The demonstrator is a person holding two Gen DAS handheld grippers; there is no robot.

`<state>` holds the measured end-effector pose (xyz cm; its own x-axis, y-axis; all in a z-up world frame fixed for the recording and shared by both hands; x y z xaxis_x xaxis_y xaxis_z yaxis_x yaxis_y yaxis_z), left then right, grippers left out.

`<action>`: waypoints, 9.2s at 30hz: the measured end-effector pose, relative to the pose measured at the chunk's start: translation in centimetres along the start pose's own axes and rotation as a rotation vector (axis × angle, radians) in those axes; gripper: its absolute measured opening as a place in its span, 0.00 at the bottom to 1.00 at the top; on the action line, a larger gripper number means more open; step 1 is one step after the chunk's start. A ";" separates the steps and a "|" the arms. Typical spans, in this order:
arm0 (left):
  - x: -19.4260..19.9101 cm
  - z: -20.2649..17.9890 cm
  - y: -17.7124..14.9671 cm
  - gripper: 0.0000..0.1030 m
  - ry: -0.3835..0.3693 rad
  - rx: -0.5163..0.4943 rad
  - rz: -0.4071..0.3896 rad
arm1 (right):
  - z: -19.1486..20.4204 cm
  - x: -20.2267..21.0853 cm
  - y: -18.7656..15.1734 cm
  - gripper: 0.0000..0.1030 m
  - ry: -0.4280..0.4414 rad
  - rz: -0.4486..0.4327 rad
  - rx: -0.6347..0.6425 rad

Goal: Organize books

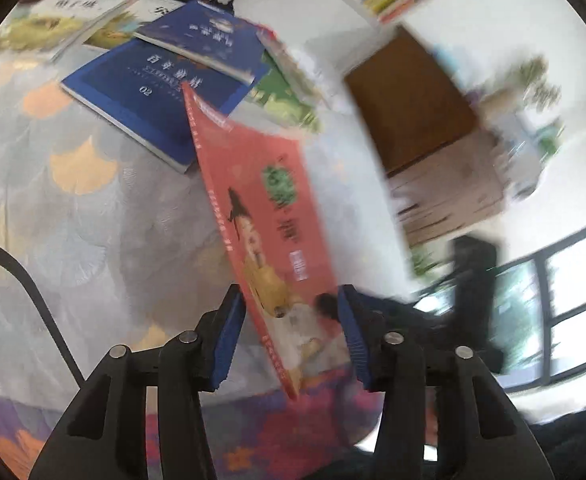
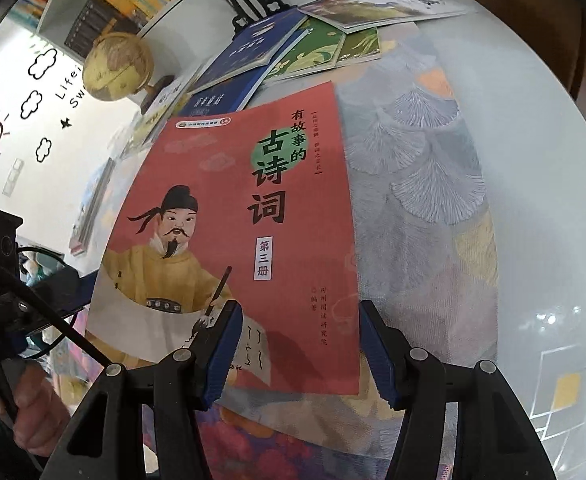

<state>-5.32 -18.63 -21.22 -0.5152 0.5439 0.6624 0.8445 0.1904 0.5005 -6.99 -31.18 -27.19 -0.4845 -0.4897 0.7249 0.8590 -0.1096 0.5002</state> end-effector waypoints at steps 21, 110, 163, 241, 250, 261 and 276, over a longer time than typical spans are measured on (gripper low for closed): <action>-2.0 0.7 0.4 0.09 -0.320 0.475 0.140 | -0.9 -0.5 1.8 0.46 0.415 0.057 -0.488; 24.8 45.5 15.1 0.25 0.161 0.246 -0.141 | 52.5 -27.8 3.6 0.30 0.100 0.019 0.501; 18.4 8.0 -0.5 0.29 0.332 -0.119 -0.105 | 17.4 8.3 -0.8 0.58 -0.087 -0.266 0.106; 0.6 8.7 -1.1 0.34 0.265 -0.086 0.081 | 5.1 -3.3 -0.3 0.44 -0.155 0.014 0.135; 1.5 6.0 -2.8 0.34 0.054 0.065 0.114 | 3.2 -1.8 -1.3 0.45 -0.129 0.008 0.082; 0.8 3.2 -2.7 0.28 0.012 0.119 0.029 | 2.2 -0.8 -1.3 0.47 -0.007 -0.010 -0.031; 1.6 0.1 1.7 0.19 -0.348 0.474 0.036 | 1.2 0.3 -2.4 0.81 0.429 0.133 -0.543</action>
<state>-4.74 -17.32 -19.39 -0.4744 0.7779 0.4120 0.8750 0.4680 0.1240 -9.43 -30.00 -27.58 -0.3571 -0.8146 0.4571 0.9219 -0.3862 0.0320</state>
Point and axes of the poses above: each gripper's, at about its wrist camera, not at the fingertips, and x roughly against the way its jaws point, z to its left, y to its top, the point moved 10 cm from there along -x, roughly the way its jaws point, and after that the axes turned 12 degrees about -z, right-handed, at the moved point
